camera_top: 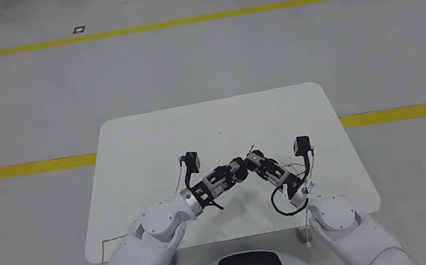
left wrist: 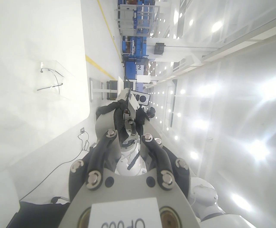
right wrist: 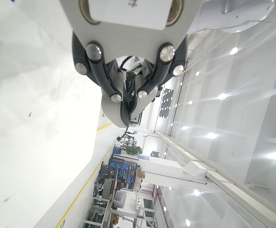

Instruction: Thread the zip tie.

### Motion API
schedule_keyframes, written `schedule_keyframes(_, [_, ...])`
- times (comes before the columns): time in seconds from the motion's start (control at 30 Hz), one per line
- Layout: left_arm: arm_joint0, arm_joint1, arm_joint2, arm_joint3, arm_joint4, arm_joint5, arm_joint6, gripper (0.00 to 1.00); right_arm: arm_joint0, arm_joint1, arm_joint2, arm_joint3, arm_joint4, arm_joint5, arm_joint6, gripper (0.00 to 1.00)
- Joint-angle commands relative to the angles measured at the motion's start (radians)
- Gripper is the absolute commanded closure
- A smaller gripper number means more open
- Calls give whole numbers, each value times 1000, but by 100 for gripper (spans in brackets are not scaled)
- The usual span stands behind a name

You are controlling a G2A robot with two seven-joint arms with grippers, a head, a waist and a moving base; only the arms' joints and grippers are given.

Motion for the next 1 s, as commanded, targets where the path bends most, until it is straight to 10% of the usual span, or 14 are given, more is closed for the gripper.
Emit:
schedule_keyframes(0.0, [-2,0,1,4,-1,-2,1,88,2,-1,-1,4,0,0,-1,100])
schedule_keyframes(0.73, [-7,1,13,23,-9,-12,2,100,1,-6,-1,7,-5,0,6,100])
schedule_keyframes(0.83, [-7,2,11,26,-10,-14,-1,100,1,-7,0,10,-4,0,8,0])
schedule_keyframes(0.97, [-6,5,5,25,-8,-18,-15,100,-1,-7,5,11,-2,0,10,0])
